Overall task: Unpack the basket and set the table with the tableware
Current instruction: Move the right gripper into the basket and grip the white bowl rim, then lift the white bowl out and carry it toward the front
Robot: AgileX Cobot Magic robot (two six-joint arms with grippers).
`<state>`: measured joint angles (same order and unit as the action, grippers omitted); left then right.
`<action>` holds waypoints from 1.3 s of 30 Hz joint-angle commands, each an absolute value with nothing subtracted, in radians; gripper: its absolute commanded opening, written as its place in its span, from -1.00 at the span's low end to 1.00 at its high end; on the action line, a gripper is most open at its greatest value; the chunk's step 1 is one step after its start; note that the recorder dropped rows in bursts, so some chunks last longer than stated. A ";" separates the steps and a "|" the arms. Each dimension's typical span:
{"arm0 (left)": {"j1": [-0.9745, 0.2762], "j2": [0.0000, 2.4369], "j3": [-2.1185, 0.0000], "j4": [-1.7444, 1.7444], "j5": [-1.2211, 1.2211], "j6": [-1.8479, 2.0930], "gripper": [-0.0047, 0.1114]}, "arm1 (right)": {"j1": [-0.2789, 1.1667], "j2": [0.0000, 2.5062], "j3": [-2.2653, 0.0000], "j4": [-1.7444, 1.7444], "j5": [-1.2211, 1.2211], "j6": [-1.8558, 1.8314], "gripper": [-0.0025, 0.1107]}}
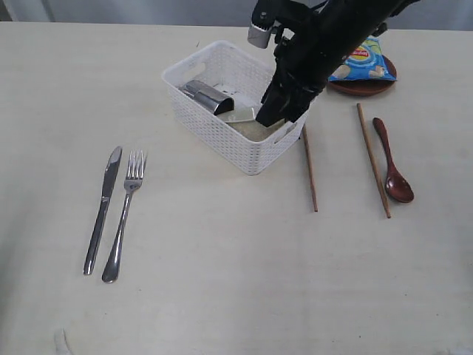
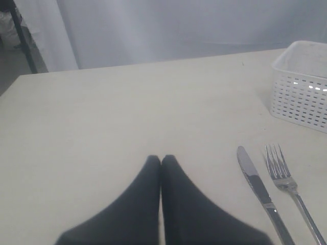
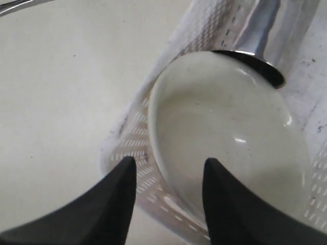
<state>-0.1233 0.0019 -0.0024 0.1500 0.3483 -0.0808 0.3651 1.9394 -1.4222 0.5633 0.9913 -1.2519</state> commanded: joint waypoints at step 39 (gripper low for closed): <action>-0.128 0.000 0.000 0.152 0.348 -0.083 -0.92 | 0.479 1.694 -1.418 0.721 1.135 -1.298 -0.96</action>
<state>-0.1233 0.0019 -0.0024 0.1500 0.3483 -0.0808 0.4478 1.7183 -1.4164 0.7006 1.0647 -1.3011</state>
